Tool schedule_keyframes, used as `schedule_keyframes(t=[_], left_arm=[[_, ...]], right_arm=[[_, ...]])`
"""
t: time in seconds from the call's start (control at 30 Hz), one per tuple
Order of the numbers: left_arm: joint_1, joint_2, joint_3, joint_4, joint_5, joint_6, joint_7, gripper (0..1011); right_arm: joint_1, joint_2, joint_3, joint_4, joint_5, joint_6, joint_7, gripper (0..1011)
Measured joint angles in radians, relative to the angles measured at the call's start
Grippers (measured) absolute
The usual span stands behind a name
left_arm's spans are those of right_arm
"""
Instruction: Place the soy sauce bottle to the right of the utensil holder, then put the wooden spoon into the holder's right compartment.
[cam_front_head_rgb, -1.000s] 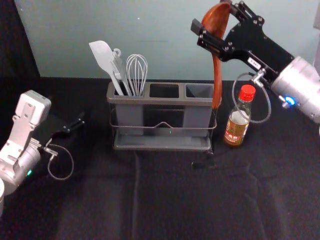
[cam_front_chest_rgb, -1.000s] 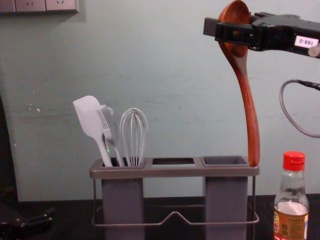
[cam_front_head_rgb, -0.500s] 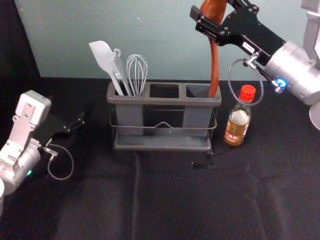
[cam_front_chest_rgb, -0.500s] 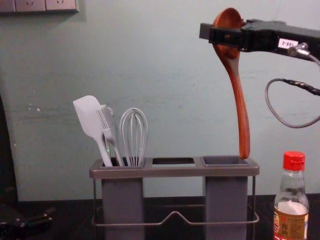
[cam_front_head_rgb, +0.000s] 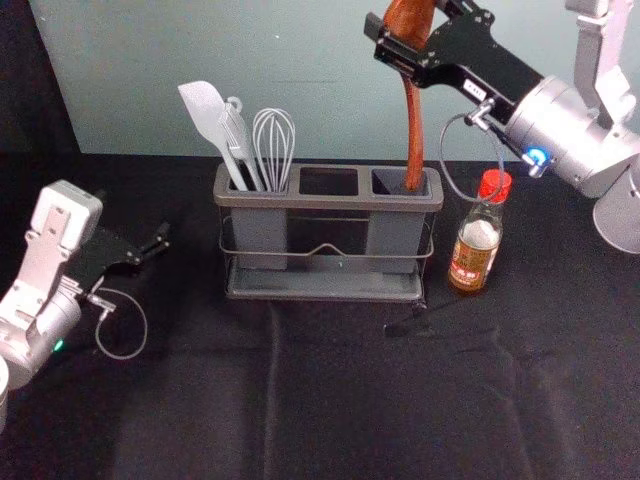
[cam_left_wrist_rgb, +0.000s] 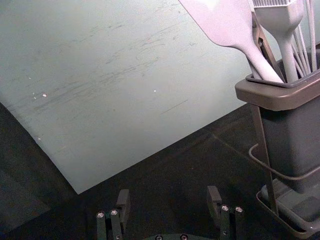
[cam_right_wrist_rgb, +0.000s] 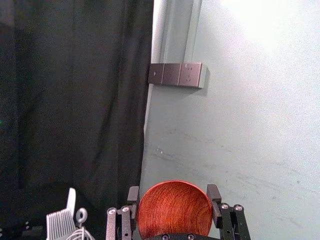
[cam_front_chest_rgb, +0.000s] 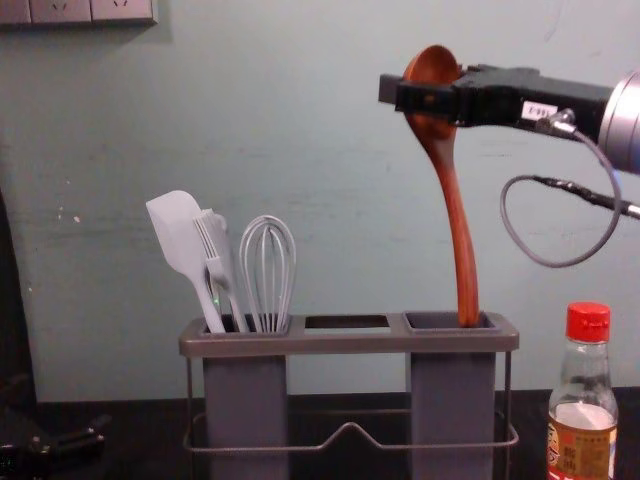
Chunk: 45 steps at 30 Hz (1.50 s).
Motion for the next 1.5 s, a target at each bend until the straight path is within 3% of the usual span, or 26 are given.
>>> schedule_keyframes(t=[0.7, 1.5], left_arm=[[0.0, 0.0, 0.0, 0.0, 0.0, 0.0, 0.0, 1005], [0.0, 0.0, 0.0, 0.0, 0.0, 0.0, 0.0, 1005]], right_arm=[[-0.079, 0.0, -0.015, 0.065, 0.01, -0.012, 0.02, 839], [-0.145, 0.03, -0.012, 0.021, 0.005, 0.019, 0.007, 839]])
